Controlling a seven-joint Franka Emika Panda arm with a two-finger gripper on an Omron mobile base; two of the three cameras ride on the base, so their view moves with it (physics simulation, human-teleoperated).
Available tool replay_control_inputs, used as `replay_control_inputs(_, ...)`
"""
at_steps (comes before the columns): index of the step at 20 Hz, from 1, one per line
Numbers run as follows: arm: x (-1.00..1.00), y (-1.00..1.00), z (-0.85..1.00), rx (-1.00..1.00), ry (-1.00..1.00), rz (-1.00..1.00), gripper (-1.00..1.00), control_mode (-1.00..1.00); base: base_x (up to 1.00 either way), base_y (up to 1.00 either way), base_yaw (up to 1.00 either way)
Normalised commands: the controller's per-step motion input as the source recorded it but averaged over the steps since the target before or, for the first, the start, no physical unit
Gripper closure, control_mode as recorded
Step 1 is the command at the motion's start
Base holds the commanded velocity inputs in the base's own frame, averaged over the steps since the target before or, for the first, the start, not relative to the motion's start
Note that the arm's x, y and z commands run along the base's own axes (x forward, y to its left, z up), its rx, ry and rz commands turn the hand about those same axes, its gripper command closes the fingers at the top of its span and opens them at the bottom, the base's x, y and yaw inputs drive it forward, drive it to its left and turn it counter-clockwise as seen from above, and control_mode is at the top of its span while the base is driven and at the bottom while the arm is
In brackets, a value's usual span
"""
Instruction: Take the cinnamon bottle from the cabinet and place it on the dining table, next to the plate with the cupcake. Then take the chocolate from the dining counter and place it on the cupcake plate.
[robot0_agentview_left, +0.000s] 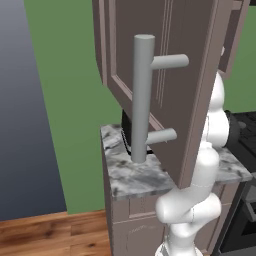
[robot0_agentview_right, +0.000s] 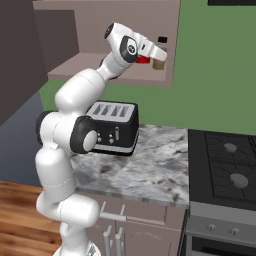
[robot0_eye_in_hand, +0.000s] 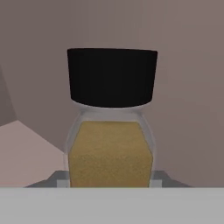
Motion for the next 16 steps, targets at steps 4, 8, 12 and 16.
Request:
replay_control_inputs(4, -0.16, 0.02, -0.18, -0.02, -0.07, 0.00, 1.00, -1.00, 0.00, 0.00, 0.00)
replay_control_inputs(8, -0.28, 0.14, -0.07, -0.05, -0.11, 0.00, 1.00, -1.00, 0.00, 0.00, 0.00)
replay_control_inputs(12, -0.42, 0.30, 0.00, -0.01, -0.08, 0.02, 1.00, -1.00, 0.00, 0.00, 0.00)
replay_control_inputs(16, -0.54, 0.39, 0.00, 0.00, -0.05, 0.00, 1.00, -1.00, 0.00, 0.00, 0.00)
